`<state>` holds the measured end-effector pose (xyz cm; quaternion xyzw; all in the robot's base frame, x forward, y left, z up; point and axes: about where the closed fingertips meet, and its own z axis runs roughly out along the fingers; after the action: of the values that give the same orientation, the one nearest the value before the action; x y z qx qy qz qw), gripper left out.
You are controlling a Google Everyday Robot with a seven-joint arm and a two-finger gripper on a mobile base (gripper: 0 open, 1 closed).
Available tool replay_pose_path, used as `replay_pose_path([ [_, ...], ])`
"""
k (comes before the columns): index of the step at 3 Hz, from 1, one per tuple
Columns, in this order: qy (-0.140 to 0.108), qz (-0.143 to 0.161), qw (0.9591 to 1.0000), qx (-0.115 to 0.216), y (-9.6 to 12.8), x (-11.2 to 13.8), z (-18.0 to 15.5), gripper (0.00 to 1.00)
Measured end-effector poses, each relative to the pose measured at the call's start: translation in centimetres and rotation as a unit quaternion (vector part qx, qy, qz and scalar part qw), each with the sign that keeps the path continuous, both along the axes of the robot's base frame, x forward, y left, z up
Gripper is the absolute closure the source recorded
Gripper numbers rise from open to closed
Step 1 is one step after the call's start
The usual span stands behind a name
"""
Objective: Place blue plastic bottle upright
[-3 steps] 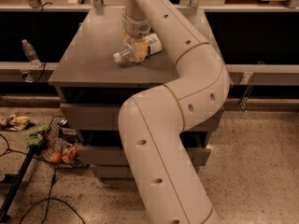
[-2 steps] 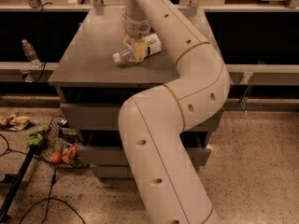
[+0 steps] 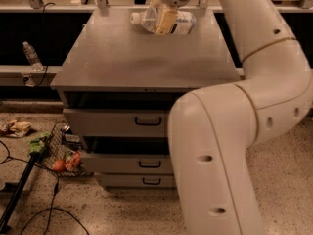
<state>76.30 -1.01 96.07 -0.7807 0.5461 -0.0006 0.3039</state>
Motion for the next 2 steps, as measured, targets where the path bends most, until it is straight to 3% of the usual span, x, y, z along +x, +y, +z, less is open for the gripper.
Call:
replay_pose_path([
  [1, 0.0, -0.044, 0.9951, 0.089, -2.3, -0.3, 2.1, 1.0],
  [2, 0.004, -0.073, 0.981, 0.18, -3.6, -1.5, 3.8, 1.0],
])
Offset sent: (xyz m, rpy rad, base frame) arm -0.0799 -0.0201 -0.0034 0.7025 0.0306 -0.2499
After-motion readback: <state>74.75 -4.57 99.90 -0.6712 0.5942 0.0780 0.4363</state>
